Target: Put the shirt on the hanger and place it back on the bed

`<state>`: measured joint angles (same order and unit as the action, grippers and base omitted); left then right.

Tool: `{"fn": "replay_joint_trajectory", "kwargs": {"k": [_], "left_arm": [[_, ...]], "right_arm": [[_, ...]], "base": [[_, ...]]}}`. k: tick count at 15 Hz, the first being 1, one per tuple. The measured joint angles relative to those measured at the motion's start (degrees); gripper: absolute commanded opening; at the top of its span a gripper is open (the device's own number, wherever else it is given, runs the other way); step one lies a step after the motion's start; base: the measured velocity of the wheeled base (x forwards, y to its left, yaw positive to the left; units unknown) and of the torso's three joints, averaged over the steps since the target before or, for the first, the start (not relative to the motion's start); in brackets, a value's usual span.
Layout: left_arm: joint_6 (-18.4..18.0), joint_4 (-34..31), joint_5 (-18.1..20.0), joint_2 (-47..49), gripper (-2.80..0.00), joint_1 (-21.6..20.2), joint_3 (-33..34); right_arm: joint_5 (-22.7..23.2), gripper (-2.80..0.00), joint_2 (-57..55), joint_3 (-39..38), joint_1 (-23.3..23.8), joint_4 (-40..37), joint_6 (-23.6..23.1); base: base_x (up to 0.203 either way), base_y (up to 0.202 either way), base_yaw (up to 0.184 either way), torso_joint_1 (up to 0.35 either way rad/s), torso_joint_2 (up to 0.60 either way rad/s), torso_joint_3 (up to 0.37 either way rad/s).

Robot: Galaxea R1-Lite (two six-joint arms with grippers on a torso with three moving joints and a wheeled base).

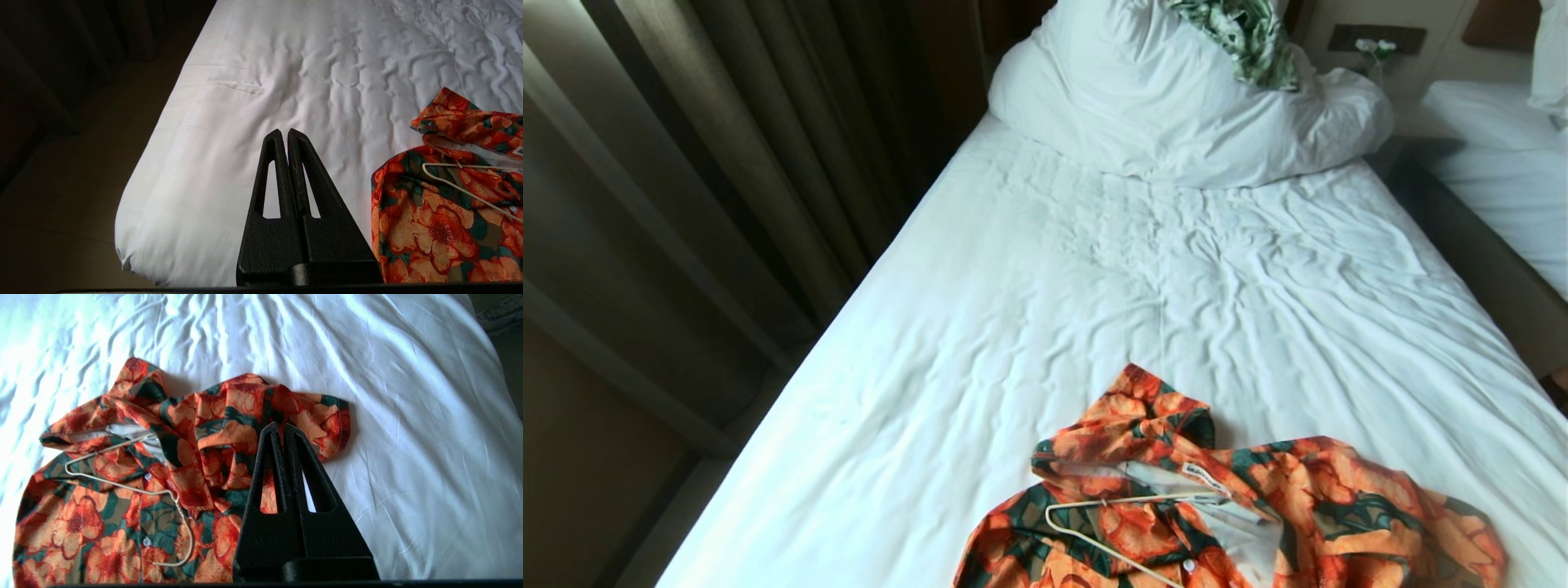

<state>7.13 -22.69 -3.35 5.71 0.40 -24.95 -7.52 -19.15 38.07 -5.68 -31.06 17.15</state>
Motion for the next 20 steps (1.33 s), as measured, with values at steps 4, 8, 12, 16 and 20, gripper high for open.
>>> {"fn": "replay_joint_trajectory", "kwargs": {"k": [4, 8, 12, 16, 20], "left_arm": [[-3.62, 5.54, 0.96, -4.67, -2.8, -0.05, 5.81], [-4.36, 11.67, 2.4, -5.71, -2.8, -0.07, 14.0], [-8.87, 22.16, 3.28, -5.85, -2.8, -0.05, 23.3], [-10.99, 25.48, 3.35, -5.87, -2.8, -0.05, 24.85], [-10.93, 25.49, 4.56, -5.87, -2.8, -0.05, 24.95]], "right_arm": [[0.3, -2.8, 8.13, -5.83, 3.88, 0.56, -3.53], [0.58, -2.8, 16.34, -17.62, 4.86, 7.38, -12.23], [2.68, -2.8, 18.8, -29.84, 4.99, 22.61, -18.24], [6.17, -2.8, 19.15, -35.76, 4.99, 30.1, -19.38], [7.84, -2.8, 19.22, -37.71, 5.02, 30.73, -19.01]], "base": [[0.0, 0.0, 0.0, 0.0, 0.0, 0.0], [0.0, 0.0, 0.0, 0.0, 0.0, 0.0], [0.0, 0.0, 0.0, 0.0, 0.0, 0.0], [0.0, 0.0, 0.0, 0.0, 0.0, 0.0], [0.0, 0.0, 0.0, 0.0, 0.0, 0.0]]}}
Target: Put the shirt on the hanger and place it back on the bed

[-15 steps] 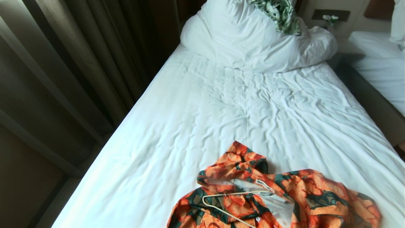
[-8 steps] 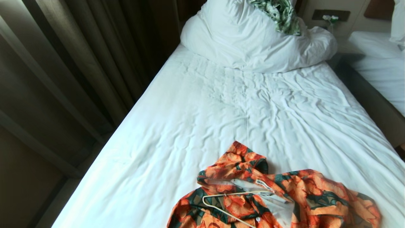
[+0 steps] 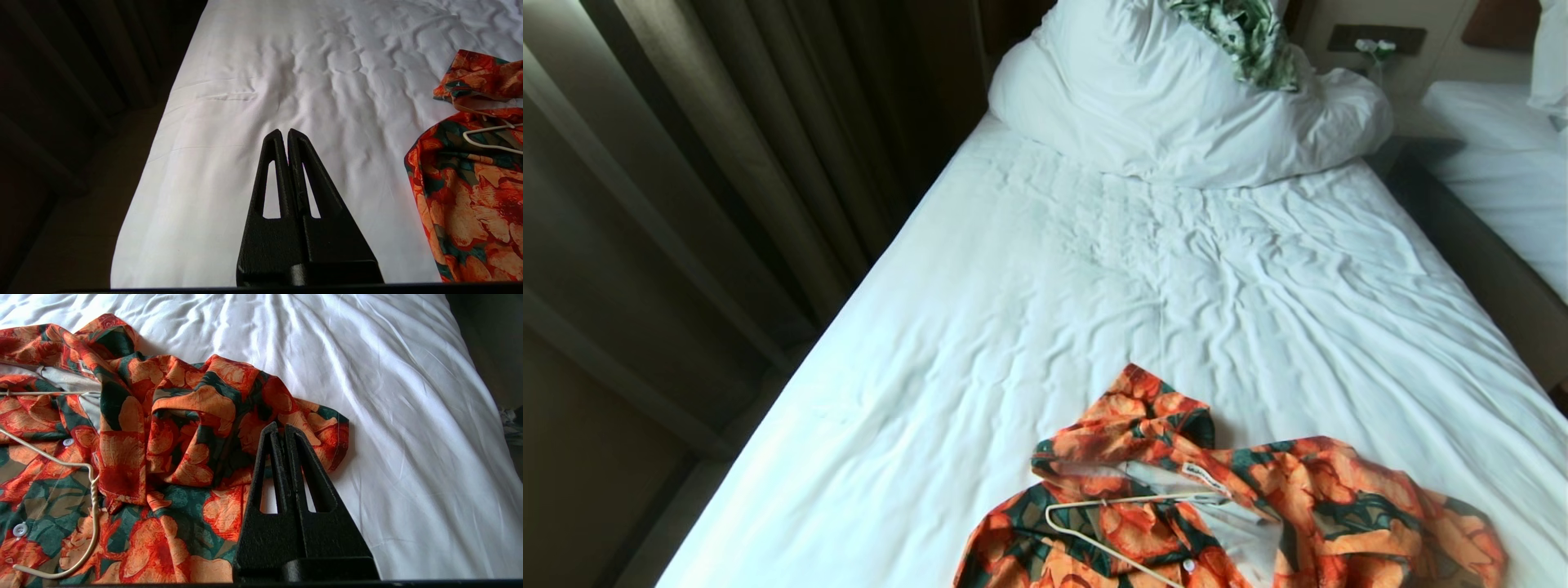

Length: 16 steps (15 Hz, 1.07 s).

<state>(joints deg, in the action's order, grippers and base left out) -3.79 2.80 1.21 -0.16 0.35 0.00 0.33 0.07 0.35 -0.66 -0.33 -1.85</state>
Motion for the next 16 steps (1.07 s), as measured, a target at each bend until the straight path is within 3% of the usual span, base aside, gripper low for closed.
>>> {"fn": "replay_joint_trajectory", "kwargs": {"k": [12, 16], "left_arm": [[0.79, 0.17, -0.52, 0.02, -2.8, 0.0, 0.0], [3.09, 0.24, -0.79, 0.02, -2.8, 0.0, 0.0]], "right_arm": [[0.51, -2.8, 0.0, -0.35, 0.0, -0.11, -0.35], [0.88, -2.8, 0.0, -0.35, -0.02, 0.04, -2.22]], "base": [[0.0, 0.0, 0.0, 0.0, 0.0, 0.0], [0.0, 0.0, 0.0, 0.0, 0.0, 0.0]]}}
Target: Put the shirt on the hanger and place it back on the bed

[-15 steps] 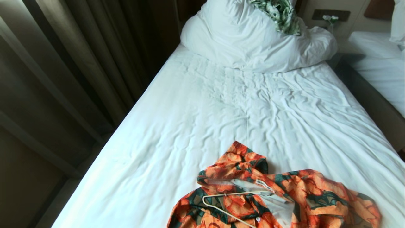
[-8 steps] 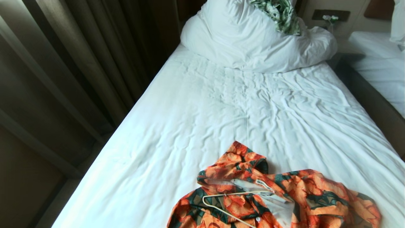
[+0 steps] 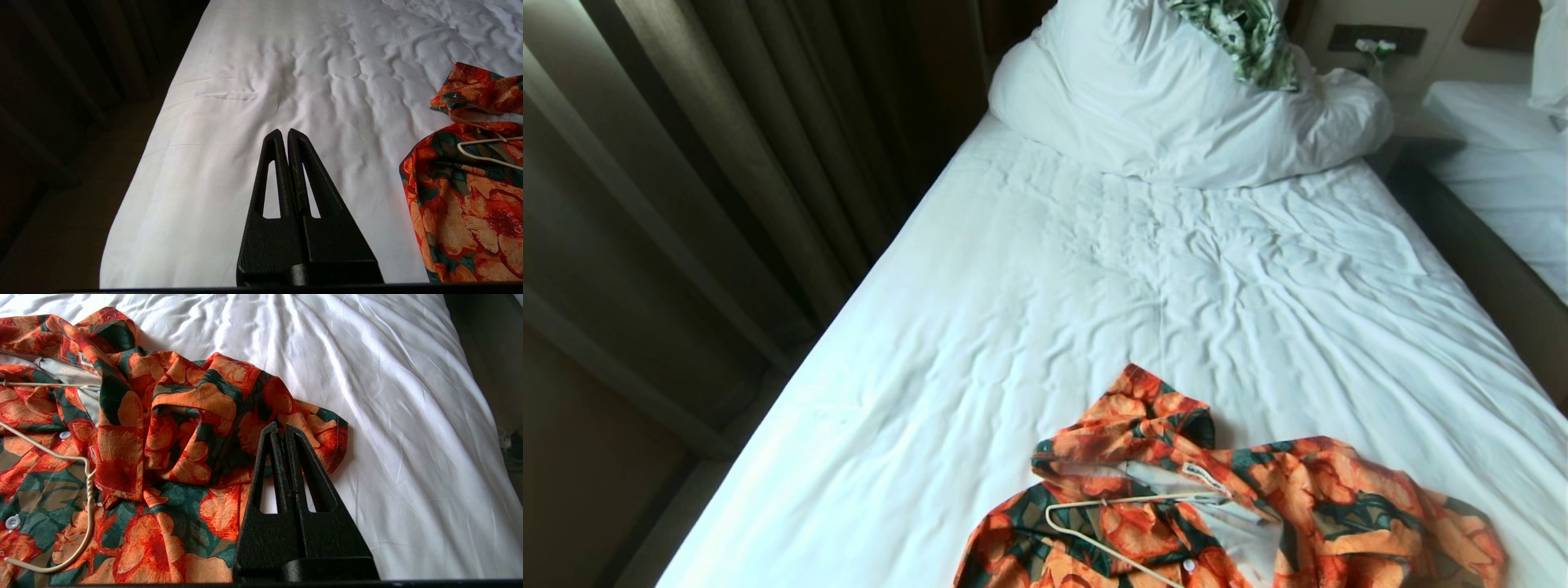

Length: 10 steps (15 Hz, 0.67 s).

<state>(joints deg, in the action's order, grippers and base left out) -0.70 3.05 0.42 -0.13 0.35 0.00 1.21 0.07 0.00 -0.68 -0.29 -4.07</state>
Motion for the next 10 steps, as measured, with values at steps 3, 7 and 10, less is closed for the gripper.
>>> {"fn": "replay_joint_trajectory", "kwargs": {"k": [3, 7, 10], "left_arm": [[0.04, -0.02, -0.18, 0.02, -2.8, 0.0, 0.0], [0.23, -0.02, -0.21, 0.02, -2.8, -0.02, 0.0], [0.21, -0.01, -0.25, 0.04, -2.8, -0.01, 0.0]], "right_arm": [[0.02, -2.8, 0.0, 0.0, 0.0, -0.01, 0.22], [-0.02, -2.8, 0.0, 0.0, 0.0, -0.04, 0.38], [-0.08, -2.8, 0.0, 0.0, 0.02, -0.04, 0.95]], "base": [[0.0, 0.0, 0.0, 0.0, 0.0, 0.0], [0.0, 0.0, 0.0, 0.0, 0.0, 0.0], [0.0, 0.0, 0.0, 0.0, 0.0, 0.0]]}}
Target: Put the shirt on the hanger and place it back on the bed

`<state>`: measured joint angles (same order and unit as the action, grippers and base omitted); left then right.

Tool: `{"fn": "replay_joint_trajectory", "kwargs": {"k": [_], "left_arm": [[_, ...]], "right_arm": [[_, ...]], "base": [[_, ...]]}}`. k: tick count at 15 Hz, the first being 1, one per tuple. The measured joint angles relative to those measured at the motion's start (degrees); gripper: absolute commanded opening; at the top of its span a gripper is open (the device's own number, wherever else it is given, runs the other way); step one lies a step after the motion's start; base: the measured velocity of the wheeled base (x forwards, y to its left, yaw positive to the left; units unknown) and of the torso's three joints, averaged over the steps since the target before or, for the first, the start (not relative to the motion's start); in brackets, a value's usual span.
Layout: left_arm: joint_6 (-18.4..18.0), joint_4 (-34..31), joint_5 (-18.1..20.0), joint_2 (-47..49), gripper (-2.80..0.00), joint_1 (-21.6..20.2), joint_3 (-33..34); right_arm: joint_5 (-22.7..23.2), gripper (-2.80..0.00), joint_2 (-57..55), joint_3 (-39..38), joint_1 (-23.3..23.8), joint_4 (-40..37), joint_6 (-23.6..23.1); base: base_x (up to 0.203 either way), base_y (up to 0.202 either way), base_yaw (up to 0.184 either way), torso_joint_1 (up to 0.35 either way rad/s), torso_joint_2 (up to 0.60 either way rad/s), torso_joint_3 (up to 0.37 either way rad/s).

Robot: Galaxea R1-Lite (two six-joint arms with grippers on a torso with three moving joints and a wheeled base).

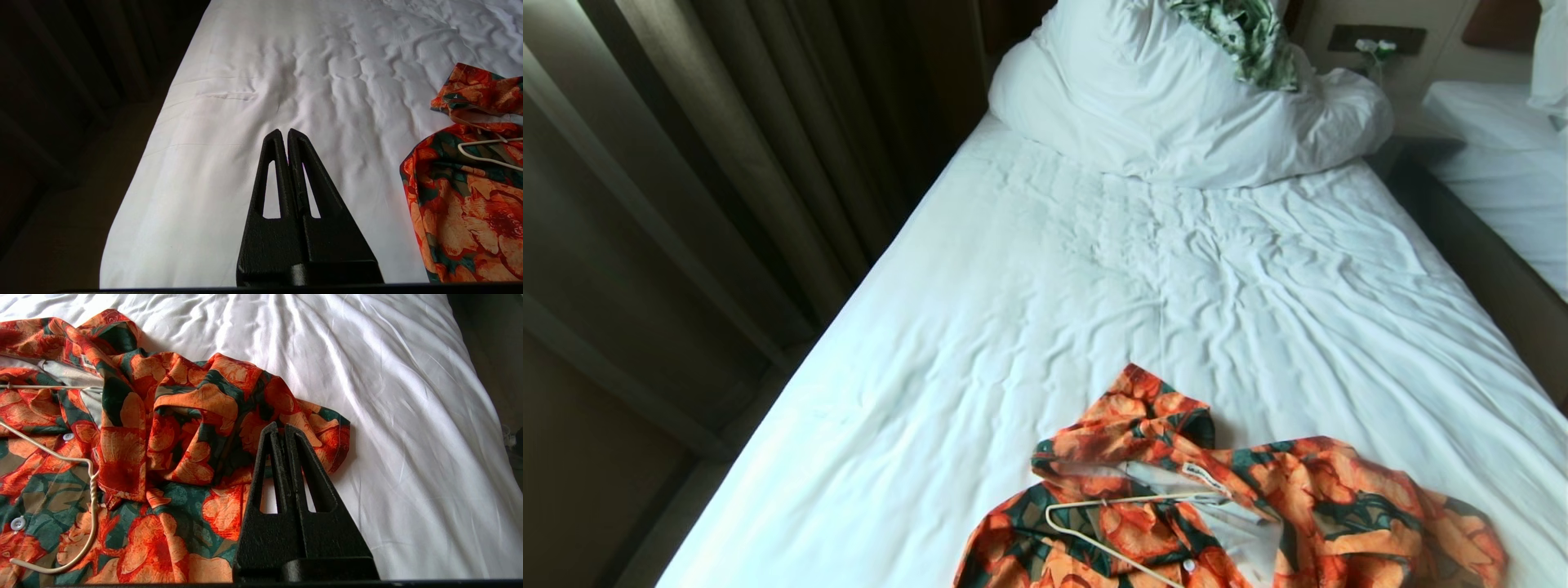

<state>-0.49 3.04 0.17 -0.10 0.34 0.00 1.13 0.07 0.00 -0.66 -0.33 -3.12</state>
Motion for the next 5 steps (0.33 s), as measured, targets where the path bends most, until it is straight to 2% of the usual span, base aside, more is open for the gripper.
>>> {"fn": "replay_joint_trajectory", "kwargs": {"k": [5], "left_arm": [[-0.05, 0.02, 0.01, 0.02, -2.8, -0.01, 0.0]], "right_arm": [[-0.27, -2.8, 0.0, 0.0, 0.0, -0.07, 1.36]], "base": [[0.0, 0.0, 0.0, 0.0, 0.0, 0.0]]}}
